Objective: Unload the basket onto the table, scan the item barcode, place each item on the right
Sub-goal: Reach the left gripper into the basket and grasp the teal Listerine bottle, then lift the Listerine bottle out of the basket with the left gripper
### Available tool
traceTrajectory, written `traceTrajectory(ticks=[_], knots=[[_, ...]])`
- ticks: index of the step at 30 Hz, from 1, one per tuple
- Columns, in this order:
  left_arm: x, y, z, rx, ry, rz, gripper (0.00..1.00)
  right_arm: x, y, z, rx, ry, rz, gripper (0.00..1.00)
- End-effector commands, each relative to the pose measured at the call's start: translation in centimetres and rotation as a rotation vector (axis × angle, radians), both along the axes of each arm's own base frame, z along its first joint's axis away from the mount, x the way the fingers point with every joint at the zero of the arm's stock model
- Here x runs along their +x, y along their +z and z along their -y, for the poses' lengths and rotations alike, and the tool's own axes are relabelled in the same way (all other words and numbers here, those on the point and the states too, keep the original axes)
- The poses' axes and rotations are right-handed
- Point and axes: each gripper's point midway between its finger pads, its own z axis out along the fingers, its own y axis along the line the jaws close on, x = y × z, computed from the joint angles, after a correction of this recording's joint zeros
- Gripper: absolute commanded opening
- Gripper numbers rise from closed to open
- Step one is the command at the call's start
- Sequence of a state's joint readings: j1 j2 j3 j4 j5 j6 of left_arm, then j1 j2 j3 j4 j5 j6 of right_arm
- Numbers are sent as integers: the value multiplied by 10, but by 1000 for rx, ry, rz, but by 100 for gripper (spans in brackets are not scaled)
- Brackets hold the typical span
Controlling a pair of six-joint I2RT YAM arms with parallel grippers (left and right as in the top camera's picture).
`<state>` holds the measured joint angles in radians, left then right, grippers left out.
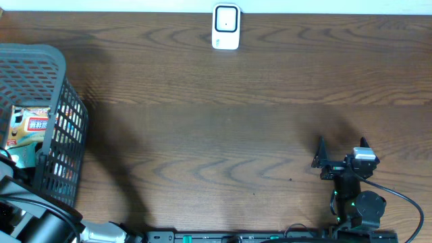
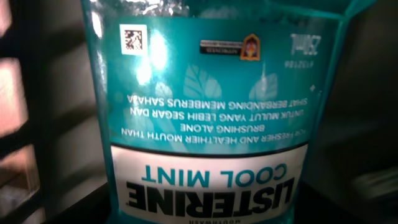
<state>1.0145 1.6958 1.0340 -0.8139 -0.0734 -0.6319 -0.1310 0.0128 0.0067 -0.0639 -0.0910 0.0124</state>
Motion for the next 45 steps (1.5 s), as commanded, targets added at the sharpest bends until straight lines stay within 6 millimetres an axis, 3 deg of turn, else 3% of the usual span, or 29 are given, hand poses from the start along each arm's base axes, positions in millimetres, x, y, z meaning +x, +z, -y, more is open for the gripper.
traceTrajectory(ticks=[1, 10, 11, 12, 17, 31, 32, 33, 37, 45], knots=[[1, 29, -8, 40, 6, 7, 69, 0, -1, 0, 10, -1, 0, 99], [15, 138, -28, 287, 7, 172, 69, 0, -1, 0, 10, -1, 0, 99], [18, 164, -29, 352, 4, 227, 69, 0, -1, 0, 10, -1, 0, 99], [19, 175, -28, 380, 2, 252, 69, 0, -1, 0, 10, -1, 0, 99], [14, 203, -23, 461, 3, 298, 69, 0, -1, 0, 10, -1, 0, 99], [15, 199, -22, 446, 3, 292, 69, 0, -1, 0, 10, -1, 0, 99], [15, 197, -22, 439, 3, 287, 71, 0, -1, 0, 10, -1, 0, 99], [14, 193, -22, 426, 4, 280, 80, 0, -1, 0, 10, -1, 0, 99], [9, 161, -13, 319, 40, 221, 94, 0, -1, 0, 10, -1, 0, 99], [-12, 68, 22, 21, 283, 32, 98, 0, -1, 0, 10, -1, 0, 99]])
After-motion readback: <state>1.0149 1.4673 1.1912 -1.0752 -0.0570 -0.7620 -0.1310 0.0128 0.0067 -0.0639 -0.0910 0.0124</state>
